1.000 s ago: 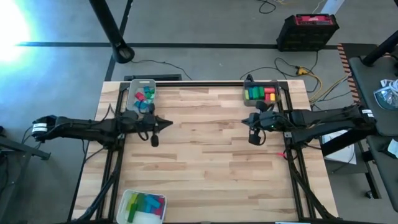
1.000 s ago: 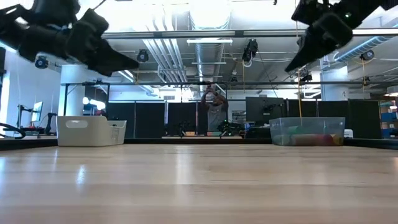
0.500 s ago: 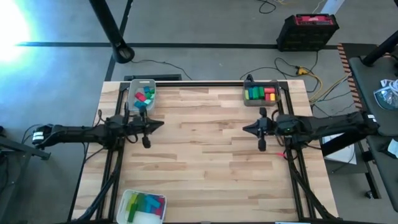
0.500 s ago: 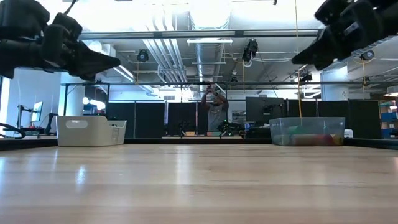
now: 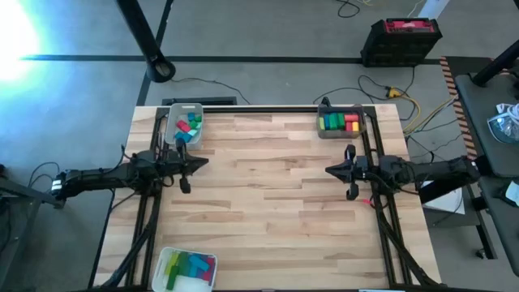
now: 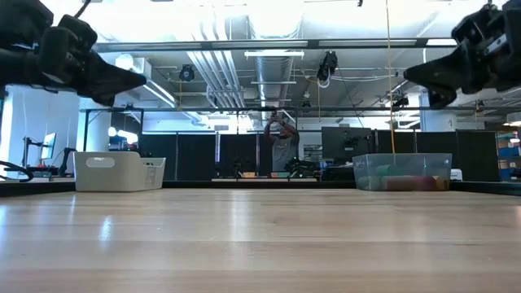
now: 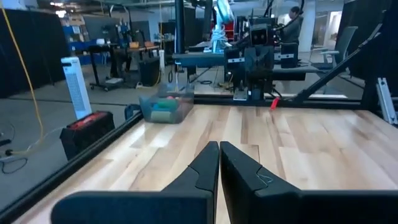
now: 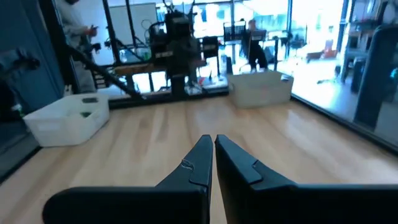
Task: Sort blocks
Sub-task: Return to Home Position
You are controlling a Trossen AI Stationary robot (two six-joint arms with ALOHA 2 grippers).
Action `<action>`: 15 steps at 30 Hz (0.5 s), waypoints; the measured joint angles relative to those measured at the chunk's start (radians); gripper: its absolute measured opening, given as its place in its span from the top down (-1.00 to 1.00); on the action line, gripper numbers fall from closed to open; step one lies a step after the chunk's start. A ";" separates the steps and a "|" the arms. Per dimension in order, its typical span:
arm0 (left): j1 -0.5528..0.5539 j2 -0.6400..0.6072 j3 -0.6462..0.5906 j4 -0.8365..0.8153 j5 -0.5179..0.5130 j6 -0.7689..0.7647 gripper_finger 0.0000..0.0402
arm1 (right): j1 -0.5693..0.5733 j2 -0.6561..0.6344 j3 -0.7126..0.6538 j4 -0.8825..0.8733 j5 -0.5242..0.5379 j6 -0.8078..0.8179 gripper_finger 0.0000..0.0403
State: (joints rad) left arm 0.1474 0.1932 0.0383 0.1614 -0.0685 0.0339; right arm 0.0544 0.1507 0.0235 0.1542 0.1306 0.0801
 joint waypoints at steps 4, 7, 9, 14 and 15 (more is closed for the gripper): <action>0.000 -0.078 0.001 -0.128 0.000 -0.077 1.00 | 0.000 -0.070 -0.011 -0.093 -0.028 0.044 0.94; 0.000 -0.133 0.021 -0.236 0.000 -0.098 1.00 | 0.000 -0.109 -0.011 -0.111 -0.034 0.045 0.94; 0.000 -0.171 0.034 -0.267 -0.001 -0.088 1.00 | 0.000 -0.130 -0.011 -0.118 -0.033 0.029 0.94; 0.000 -0.189 0.057 -0.302 0.000 -0.073 1.00 | 0.000 -0.141 -0.011 -0.122 -0.032 0.001 0.94; 0.000 -0.187 0.057 -0.309 0.000 -0.078 1.00 | 0.000 -0.137 -0.011 -0.123 -0.031 0.001 0.94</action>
State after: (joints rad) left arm 0.1470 0.0065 0.0950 -0.1472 -0.0687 -0.0440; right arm 0.0544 0.0138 0.0124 0.0316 0.0998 0.0807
